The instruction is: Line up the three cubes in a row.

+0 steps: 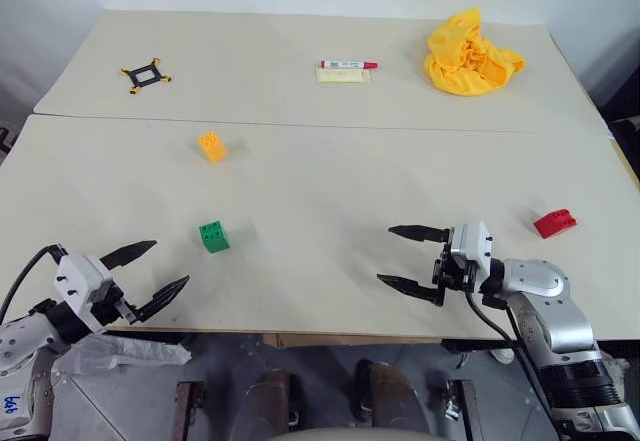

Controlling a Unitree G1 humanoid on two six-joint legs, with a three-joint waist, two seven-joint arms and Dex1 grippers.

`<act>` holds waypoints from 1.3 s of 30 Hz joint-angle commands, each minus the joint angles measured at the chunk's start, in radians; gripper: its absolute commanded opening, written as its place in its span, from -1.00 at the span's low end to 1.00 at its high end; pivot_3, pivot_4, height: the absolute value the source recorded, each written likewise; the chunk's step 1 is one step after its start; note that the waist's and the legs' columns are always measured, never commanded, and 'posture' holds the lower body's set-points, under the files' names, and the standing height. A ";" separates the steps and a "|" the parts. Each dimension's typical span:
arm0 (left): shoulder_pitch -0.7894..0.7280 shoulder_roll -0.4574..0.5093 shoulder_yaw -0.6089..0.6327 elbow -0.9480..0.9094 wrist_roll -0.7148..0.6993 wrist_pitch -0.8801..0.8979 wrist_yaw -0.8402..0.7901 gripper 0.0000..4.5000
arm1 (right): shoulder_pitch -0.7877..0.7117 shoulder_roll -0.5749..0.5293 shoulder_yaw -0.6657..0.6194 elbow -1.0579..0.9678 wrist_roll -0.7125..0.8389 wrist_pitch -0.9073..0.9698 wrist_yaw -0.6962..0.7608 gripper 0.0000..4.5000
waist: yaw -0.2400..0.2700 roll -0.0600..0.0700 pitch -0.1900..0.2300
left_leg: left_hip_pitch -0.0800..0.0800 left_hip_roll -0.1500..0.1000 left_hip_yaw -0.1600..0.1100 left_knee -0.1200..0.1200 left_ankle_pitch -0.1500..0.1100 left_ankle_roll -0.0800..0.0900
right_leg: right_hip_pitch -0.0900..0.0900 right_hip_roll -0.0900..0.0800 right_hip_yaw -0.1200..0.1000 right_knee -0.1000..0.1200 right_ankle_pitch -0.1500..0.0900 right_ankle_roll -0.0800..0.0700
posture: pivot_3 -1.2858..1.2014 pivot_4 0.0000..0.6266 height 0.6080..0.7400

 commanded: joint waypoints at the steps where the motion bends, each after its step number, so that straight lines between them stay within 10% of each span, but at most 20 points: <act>1: -0.010 0.006 0.056 -0.034 -0.060 0.063 0.054 0.98 | 0.005 -0.001 -0.009 -0.022 0.007 -0.018 0.000 1.00 | 0.000 0.000 0.000 | 0.000 0.000 0.000 0.000 0.000 0.000 | 0.000 0.000 0.000 0.000 0.000 0.000 | 0.03 -0.52 1.00; 8: -0.106 0.038 0.010 -0.290 -0.277 0.344 0.102 0.98 | 0.067 -0.025 -0.158 -0.120 0.095 0.058 -0.108 1.00 | 0.008 0.000 0.000 | -0.001 -0.001 -0.003 0.002 0.000 0.000 | 0.001 -0.002 0.002 0.002 0.000 0.000 | 0.03 -0.52 1.00; 22: -0.463 0.028 -0.537 -0.297 -0.082 0.409 -0.085 0.98 | 0.393 -0.057 -0.777 0.010 0.111 0.022 -0.378 1.00 | 0.027 0.002 -0.001 | 0.001 -0.002 0.003 0.002 0.000 0.000 | 0.001 0.002 0.003 0.002 0.000 0.000 | 0.03 -0.52 1.00; 39: -0.520 -0.041 -0.554 -0.260 -0.025 0.339 -0.083 0.98 | 0.118 -0.450 -0.534 0.150 0.076 0.566 -0.389 1.00 | 0.025 0.009 -0.001 | 0.000 0.000 0.001 0.005 0.001 0.001 | 0.000 0.002 0.002 0.004 0.000 -0.001 | 0.03 -0.52 1.00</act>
